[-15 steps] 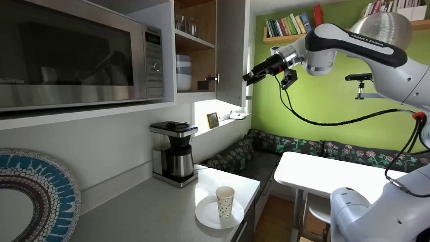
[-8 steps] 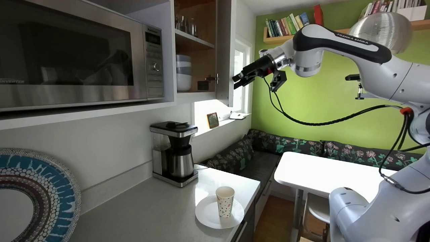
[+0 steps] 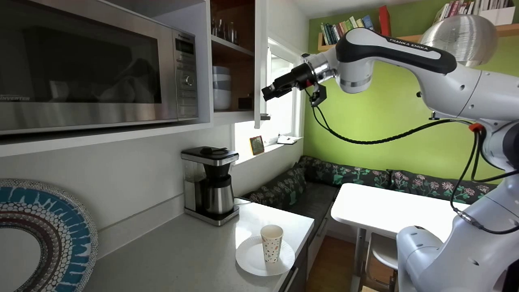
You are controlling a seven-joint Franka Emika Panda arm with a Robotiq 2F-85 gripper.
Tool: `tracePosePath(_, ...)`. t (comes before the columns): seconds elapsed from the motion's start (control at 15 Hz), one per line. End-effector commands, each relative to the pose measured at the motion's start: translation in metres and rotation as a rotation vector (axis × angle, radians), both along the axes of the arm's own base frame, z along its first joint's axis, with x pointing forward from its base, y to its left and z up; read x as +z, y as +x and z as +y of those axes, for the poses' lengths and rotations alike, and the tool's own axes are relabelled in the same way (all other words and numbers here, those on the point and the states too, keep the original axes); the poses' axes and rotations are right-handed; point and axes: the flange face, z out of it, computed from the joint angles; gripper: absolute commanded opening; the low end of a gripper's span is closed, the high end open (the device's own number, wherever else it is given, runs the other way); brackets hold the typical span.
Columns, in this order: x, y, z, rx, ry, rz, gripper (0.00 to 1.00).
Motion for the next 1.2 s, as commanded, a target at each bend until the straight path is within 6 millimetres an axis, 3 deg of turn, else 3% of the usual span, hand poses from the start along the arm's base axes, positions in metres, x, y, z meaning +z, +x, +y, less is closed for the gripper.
tracePosePath(0.0, 0.004, 0.008, 0.001, -0.011, -0.024, -0.052, 1.00)
tracePosePath(0.53, 0.006, -0.007, -0.013, -0.055, -0.092, -0.023, 1.00)
tracePosePath(1.13, 0.022, -0.063, -0.056, -0.214, -0.152, 0.049, 1.00)
